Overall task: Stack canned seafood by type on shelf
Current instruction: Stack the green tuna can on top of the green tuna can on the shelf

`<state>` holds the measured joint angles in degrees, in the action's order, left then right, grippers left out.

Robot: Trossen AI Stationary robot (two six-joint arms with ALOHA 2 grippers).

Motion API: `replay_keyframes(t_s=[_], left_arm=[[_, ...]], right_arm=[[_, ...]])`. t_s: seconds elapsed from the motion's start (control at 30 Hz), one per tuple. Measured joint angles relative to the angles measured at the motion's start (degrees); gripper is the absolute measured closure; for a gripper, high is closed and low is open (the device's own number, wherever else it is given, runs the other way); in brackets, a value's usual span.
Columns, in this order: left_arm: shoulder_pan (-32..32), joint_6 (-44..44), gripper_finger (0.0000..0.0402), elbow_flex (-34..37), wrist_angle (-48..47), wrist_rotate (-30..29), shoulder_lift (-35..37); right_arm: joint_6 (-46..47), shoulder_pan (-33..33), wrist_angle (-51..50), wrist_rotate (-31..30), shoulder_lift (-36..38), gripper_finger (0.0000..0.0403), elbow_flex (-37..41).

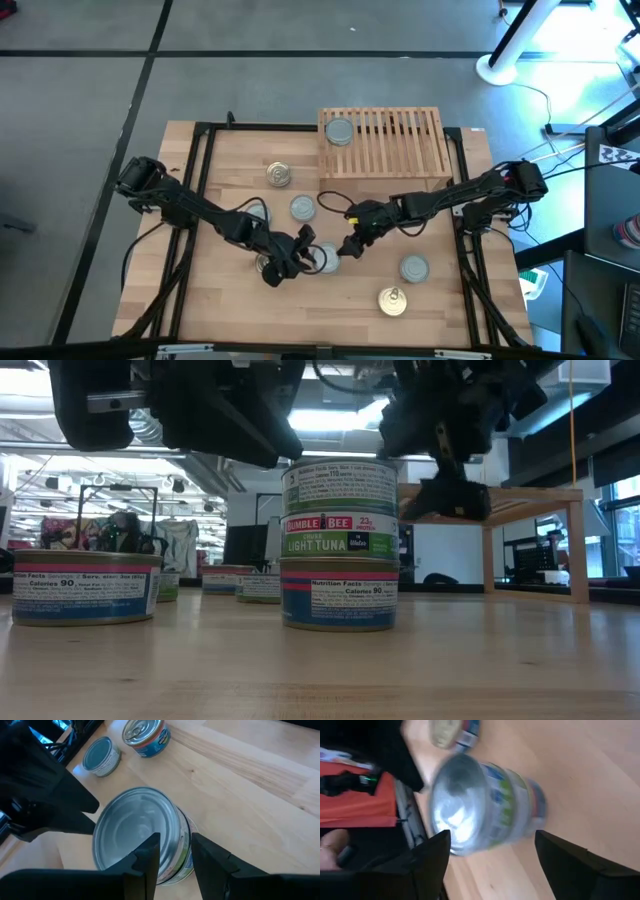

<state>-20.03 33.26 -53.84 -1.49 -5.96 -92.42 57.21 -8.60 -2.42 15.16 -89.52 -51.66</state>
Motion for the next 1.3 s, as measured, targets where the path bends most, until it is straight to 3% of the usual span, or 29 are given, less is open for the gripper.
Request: replay_keyframes(t_s=[0.3, 0.8, 1.3], left_arm=[[0.04, 1.31, 0.0296, 0.00, -1.19, -0.66, 0.00], [0.07, 1.27, 0.0340, -0.02, -1.29, -0.73, -0.73], [-0.11, 1.36, 0.0341, -0.22, 0.36, -0.98, -2.56]], right_arm=[[-0.04, 0.00, 2.09, -1.22, -0.07, 0.0111, 0.00], [-0.04, -0.02, 2.36, -1.62, -0.07, 0.0111, 0.00], [-0.02, -0.07, 2.34, -1.01, -0.07, 0.0111, 0.00]])
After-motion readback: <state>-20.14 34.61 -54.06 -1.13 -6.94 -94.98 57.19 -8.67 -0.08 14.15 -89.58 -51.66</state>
